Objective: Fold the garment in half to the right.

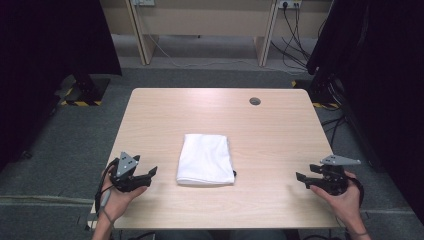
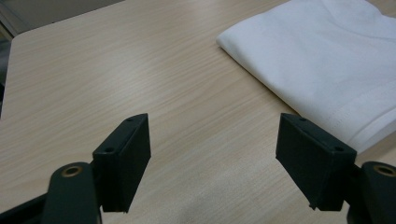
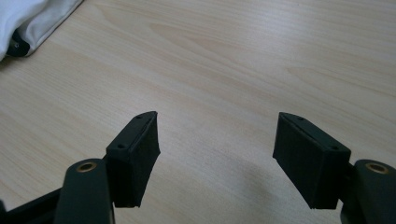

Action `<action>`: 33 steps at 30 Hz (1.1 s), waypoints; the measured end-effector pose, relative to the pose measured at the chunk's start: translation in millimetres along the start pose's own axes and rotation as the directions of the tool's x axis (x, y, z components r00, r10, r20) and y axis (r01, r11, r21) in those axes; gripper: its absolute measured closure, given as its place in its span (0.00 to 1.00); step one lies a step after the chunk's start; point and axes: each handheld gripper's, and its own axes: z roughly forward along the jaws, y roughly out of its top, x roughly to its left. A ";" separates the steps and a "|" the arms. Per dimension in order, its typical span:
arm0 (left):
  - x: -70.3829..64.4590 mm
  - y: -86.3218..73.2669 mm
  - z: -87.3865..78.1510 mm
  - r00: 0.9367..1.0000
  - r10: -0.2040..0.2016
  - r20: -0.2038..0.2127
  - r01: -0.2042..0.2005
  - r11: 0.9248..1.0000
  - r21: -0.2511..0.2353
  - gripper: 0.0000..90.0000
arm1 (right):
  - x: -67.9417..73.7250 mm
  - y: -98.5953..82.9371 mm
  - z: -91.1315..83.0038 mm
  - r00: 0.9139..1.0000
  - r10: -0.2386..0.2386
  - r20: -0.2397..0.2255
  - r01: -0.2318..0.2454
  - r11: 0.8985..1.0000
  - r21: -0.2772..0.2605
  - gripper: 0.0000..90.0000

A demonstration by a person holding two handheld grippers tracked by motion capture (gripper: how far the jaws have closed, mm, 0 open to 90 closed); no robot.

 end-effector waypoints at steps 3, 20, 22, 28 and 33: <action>0.2 -1.7 -0.4 1.000 -0.003 -0.002 0.003 1.000 -0.002 0.28 | -3.0 -3.8 -0.8 1.000 0.012 0.003 -0.012 1.000 -0.003 0.34; 2.7 -9.6 -7.5 1.000 -0.017 -0.017 0.017 1.000 -0.017 0.28 | -11.5 -16.8 -5.5 0.999 0.038 0.026 -0.037 0.999 -0.014 0.34; 2.7 -9.6 -7.5 1.000 -0.017 -0.017 0.017 1.000 -0.017 0.28 | -12.2 -18.6 -5.9 0.999 0.038 0.029 -0.038 0.999 -0.015 0.34; 2.8 -11.2 -8.8 1.000 -0.018 -0.022 0.017 1.000 -0.019 0.28 | -15.0 -22.5 -7.7 0.998 0.049 0.030 -0.049 0.998 -0.028 0.34; 2.3 -14.1 -8.8 0.999 -0.020 -0.026 0.019 1.000 -0.022 0.28 | -17.0 -26.0 -8.7 0.998 0.055 0.033 -0.054 0.998 -0.031 0.34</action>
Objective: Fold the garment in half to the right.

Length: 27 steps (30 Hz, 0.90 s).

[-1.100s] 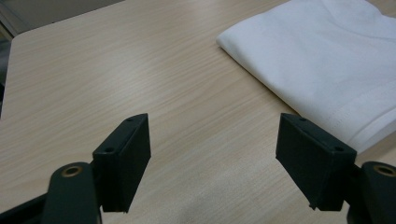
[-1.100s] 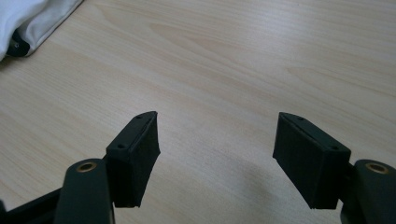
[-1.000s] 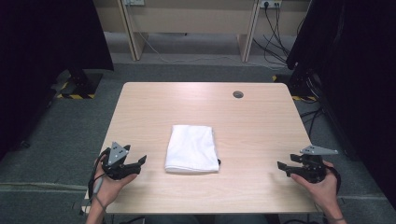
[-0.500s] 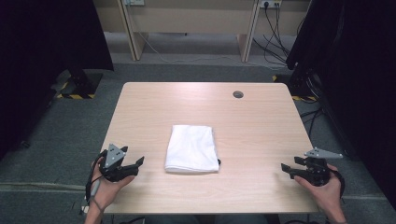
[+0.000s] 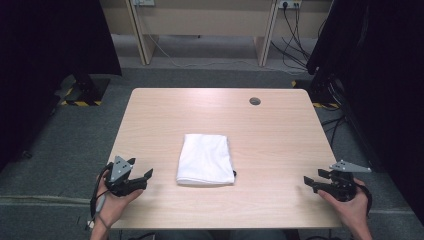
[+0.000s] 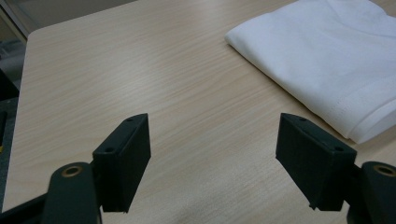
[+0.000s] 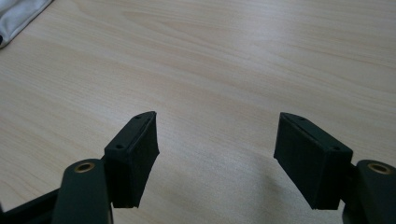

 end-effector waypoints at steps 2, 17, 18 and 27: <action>0.0 0.0 0.0 1.000 0.000 0.000 0.000 1.000 0.000 0.28 | -0.7 -1.5 0.1 1.000 0.001 0.003 -0.001 1.000 -0.001 0.34; 5.4 -8.2 -6.3 1.000 -0.013 -0.017 0.013 1.000 -0.009 0.28 | -5.8 -7.0 -2.5 1.000 0.015 0.015 -0.015 1.000 -0.015 0.33; 5.5 -8.9 -6.5 1.000 -0.014 -0.018 0.014 1.000 -0.009 0.28 | -6.2 -7.4 -2.8 1.000 0.016 0.016 -0.015 1.000 -0.016 0.33; 9.0 -14.6 -7.9 0.999 -0.028 -0.026 0.028 1.000 -0.009 0.28 | -7.6 -11.6 -1.5 1.000 0.020 0.020 -0.020 1.000 -0.012 0.33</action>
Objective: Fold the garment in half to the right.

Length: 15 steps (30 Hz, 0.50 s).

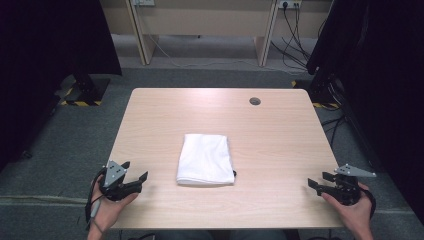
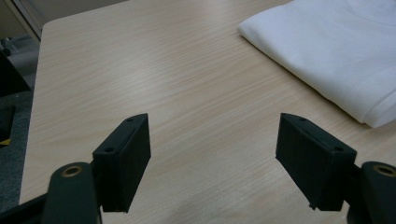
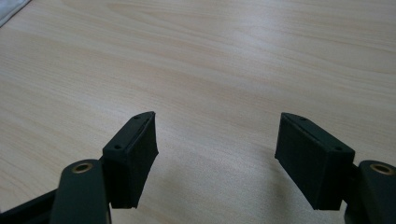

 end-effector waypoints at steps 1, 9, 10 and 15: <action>0.7 -0.7 -0.1 1.000 -0.005 -0.002 0.005 1.000 -0.001 0.28 | -0.1 -0.4 0.1 1.000 0.002 0.000 -0.002 1.000 0.001 0.33; 1.1 -5.2 1.5 1.000 -0.011 -0.007 0.011 1.000 0.001 0.28 | -2.3 -2.8 1.4 1.000 0.009 0.007 -0.009 1.000 -0.004 0.32; 1.0 -5.6 1.7 1.000 -0.011 -0.006 0.011 1.000 0.001 0.28 | -2.3 -3.0 1.4 1.000 0.010 0.007 -0.010 1.000 -0.004 0.32; 1.1 -7.8 3.0 1.000 -0.012 -0.010 0.012 1.000 0.003 0.28 | -3.4 -3.6 1.5 1.000 0.014 0.011 -0.014 1.000 -0.008 0.32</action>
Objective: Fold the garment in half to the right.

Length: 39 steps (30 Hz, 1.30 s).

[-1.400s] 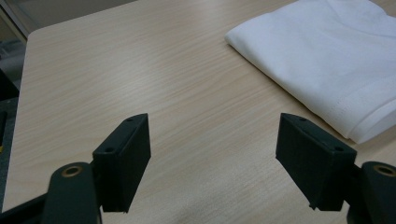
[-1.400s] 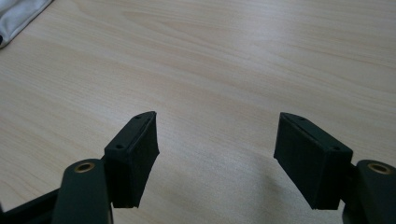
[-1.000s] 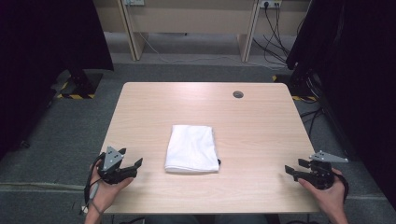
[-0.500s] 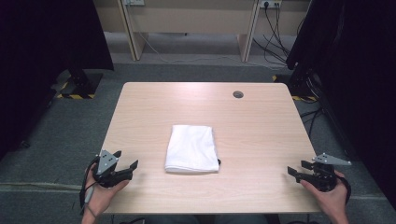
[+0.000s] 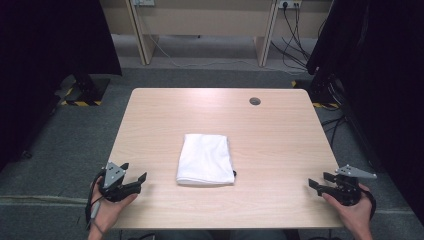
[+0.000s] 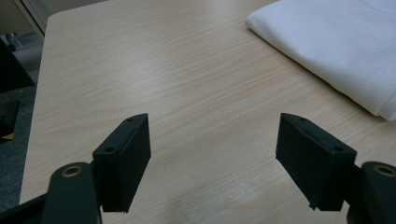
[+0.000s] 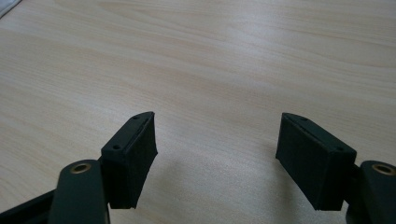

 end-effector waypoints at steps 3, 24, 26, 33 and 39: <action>-0.4 -0.9 0.5 1.000 0.001 0.001 -0.001 1.000 0.002 0.28 | -1.0 -0.5 0.3 1.000 0.001 0.004 -0.001 1.000 -0.004 0.32; -1.5 -5.9 4.9 1.000 -0.002 -0.002 0.002 1.000 0.006 0.28 | -3.4 -1.3 2.8 1.000 0.006 0.018 -0.006 1.000 -0.018 0.31; -1.6 -5.7 4.8 1.000 -0.002 -0.004 0.002 1.000 0.004 0.28 | -3.2 -1.1 3.0 1.000 0.004 0.021 -0.004 1.000 -0.017 0.31; -2.3 -5.6 5.8 1.000 0.005 -0.011 -0.005 1.000 0.019 0.28 | -2.5 -0.9 3.8 1.000 0.001 0.030 0.000 1.000 -0.007 0.30; -4.1 -5.1 6.8 0.999 0.024 -0.024 -0.023 0.999 0.031 0.28 | -1.3 0.2 5.8 0.999 -0.012 0.046 0.012 1.000 0.002 0.30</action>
